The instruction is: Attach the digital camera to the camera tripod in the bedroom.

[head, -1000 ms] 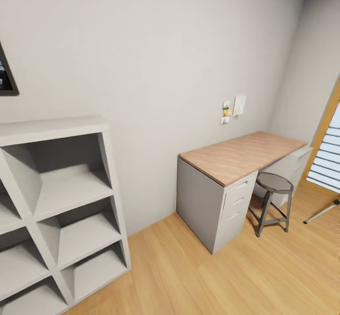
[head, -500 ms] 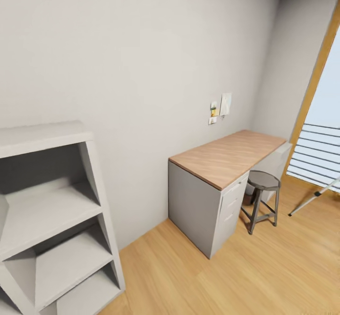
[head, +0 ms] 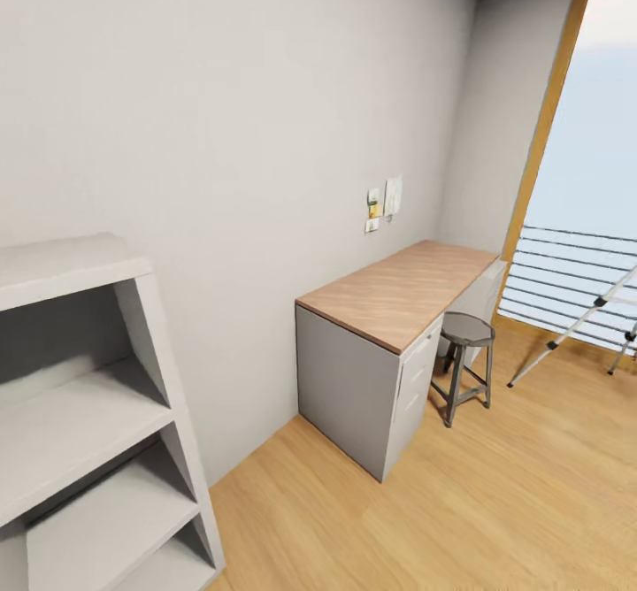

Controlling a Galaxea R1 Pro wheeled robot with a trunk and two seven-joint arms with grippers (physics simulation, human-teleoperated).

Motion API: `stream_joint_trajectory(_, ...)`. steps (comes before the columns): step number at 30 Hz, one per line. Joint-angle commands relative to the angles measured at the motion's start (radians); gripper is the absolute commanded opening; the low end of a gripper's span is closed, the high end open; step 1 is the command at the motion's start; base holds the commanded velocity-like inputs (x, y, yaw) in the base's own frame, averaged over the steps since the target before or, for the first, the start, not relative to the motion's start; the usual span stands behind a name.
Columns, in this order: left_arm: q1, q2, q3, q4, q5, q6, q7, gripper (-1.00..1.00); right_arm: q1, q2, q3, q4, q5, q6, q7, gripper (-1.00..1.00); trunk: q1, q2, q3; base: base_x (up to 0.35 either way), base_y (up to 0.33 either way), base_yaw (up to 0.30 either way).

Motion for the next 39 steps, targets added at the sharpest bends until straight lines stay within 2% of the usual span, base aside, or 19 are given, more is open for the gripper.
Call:
stream_joint_trajectory(1, 0.000, 0.000, 0.000, 0.000, 0.007, -0.003, 0.000, 1.00, 0.000, 0.000, 0.000, 0.000, 0.001, -0.003, -0.001, 1.00, 0.000, 0.000, -0.001, 0.009, 0.033, -0.261)
stream_joint_trajectory(39, 0.000, 0.001, 0.000, 0.000, 0.007, -0.003, 0.000, 1.00, 0.000, -0.002, -0.001, 0.000, -0.002, -0.003, -0.001, 1.00, 0.000, 0.000, -0.001, 0.001, 0.002, -0.261)
